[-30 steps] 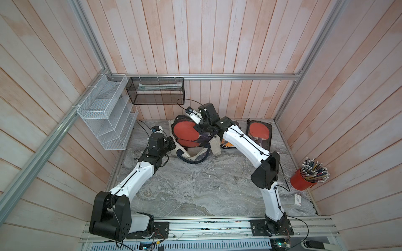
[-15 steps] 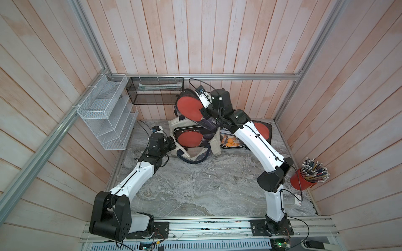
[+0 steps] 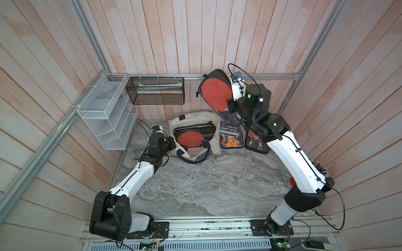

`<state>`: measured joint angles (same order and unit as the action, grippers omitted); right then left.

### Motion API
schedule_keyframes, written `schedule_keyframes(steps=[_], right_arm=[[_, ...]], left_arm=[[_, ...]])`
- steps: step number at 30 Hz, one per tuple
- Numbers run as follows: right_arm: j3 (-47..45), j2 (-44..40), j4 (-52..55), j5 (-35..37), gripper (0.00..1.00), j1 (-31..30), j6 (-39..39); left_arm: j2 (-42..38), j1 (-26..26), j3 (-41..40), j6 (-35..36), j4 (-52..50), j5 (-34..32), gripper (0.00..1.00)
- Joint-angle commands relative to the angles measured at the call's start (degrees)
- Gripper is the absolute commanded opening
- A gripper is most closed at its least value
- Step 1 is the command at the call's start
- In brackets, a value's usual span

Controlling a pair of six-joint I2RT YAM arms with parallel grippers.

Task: Remove the ping pong set from the canvas bag
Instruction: Pick up the ping pong set from the canvas bag.

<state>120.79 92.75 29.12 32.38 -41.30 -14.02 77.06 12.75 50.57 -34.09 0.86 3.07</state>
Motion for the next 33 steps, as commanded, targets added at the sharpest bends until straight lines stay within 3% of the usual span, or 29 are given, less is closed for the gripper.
schedule_keyframes(steps=[1, 9, 15, 21, 26, 30, 33], right_arm=[[-5.46, -6.96, -5.20, 6.68, 0.00, 0.34, 4.81], [-25.15, -21.67, -1.23, 15.15, 0.00, 0.51, 15.56], [-38.95, -28.74, 7.37, 13.09, 0.00, 4.53, 29.49], [-56.49, -37.33, 7.30, -3.75, 0.00, 17.50, 38.58], [-67.37, -39.99, 4.86, -9.87, 0.00, 20.71, 43.01], [-74.02, -42.17, 1.02, -21.46, 0.00, 28.23, 45.37], [-75.33, -43.13, -0.52, -25.56, 0.00, 29.36, 45.51]], left_arm=[[0.83, -0.22, 1.41, 0.69, -0.93, 0.78, 0.00], [0.79, -0.17, 1.73, 1.13, -1.11, 1.41, 0.00], [0.72, -0.10, 2.13, 1.30, -1.48, 1.63, 0.00], [0.73, -0.02, 1.87, 1.30, -1.30, 1.32, 0.00], [1.52, 0.12, 2.07, 1.21, -1.04, 1.31, 0.00], [1.64, 0.30, 2.19, 1.30, -1.08, 1.06, 0.00], [1.76, 0.28, 2.34, 1.39, -1.14, 0.97, 0.00]])
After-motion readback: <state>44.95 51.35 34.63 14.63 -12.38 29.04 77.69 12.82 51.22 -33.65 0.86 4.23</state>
